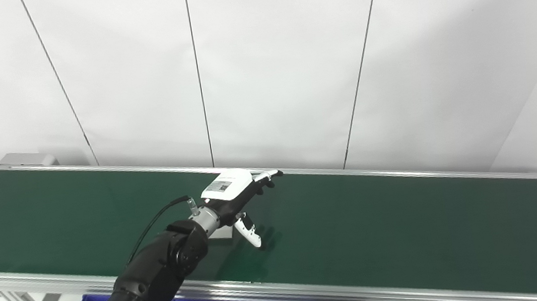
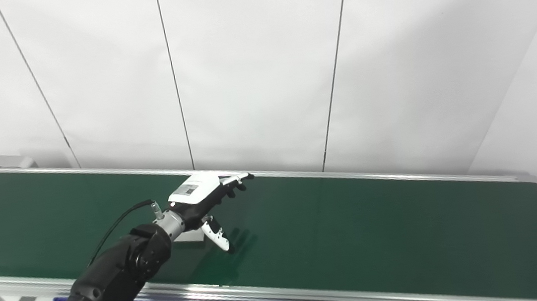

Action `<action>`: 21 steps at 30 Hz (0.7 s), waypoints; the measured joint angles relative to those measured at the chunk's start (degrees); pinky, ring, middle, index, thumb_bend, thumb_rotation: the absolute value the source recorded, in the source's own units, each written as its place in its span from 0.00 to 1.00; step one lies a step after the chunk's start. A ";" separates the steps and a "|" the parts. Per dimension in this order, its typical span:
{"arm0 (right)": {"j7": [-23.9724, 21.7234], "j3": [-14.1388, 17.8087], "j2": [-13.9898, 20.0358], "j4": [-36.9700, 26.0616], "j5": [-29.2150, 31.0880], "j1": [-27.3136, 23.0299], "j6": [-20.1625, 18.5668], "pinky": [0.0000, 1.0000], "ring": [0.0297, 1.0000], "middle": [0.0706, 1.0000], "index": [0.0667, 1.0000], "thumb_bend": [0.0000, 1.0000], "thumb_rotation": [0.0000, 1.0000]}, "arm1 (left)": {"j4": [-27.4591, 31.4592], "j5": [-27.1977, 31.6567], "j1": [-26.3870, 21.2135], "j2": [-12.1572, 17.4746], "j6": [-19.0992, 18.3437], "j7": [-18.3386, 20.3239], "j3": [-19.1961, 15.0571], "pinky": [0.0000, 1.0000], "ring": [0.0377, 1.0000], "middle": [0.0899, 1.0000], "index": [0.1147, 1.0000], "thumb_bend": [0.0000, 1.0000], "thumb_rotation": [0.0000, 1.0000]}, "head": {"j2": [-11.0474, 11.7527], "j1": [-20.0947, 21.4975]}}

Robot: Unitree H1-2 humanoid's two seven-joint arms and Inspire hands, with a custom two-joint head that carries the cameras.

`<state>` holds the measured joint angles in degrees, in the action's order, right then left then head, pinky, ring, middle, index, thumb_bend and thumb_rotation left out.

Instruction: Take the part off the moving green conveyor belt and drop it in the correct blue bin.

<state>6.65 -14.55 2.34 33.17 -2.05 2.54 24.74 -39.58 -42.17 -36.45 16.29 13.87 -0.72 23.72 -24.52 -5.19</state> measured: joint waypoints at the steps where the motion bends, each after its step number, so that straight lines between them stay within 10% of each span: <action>1: 0.00 -0.02 0.00 0.00 -0.01 0.00 0.00 0.89 0.82 0.86 0.86 0.73 0.98 | -0.64 0.00 -0.40 -0.06 -0.57 0.27 0.22 0.57 0.73 0.82 0.92 1.00 0.00 | 0.00 0.00; 21: 1.05 -1.01 0.00 -0.05 -0.12 0.07 0.00 0.84 0.80 0.85 0.85 0.68 0.96 | -3.99 -2.46 -4.47 0.99 -2.61 2.14 5.96 0.64 0.76 0.81 0.90 1.00 0.00 | -0.53 0.53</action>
<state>7.70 -15.55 2.34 33.12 -2.17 2.61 24.74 -43.57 -44.63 -40.92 17.28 11.26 1.42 29.68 -25.05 -4.66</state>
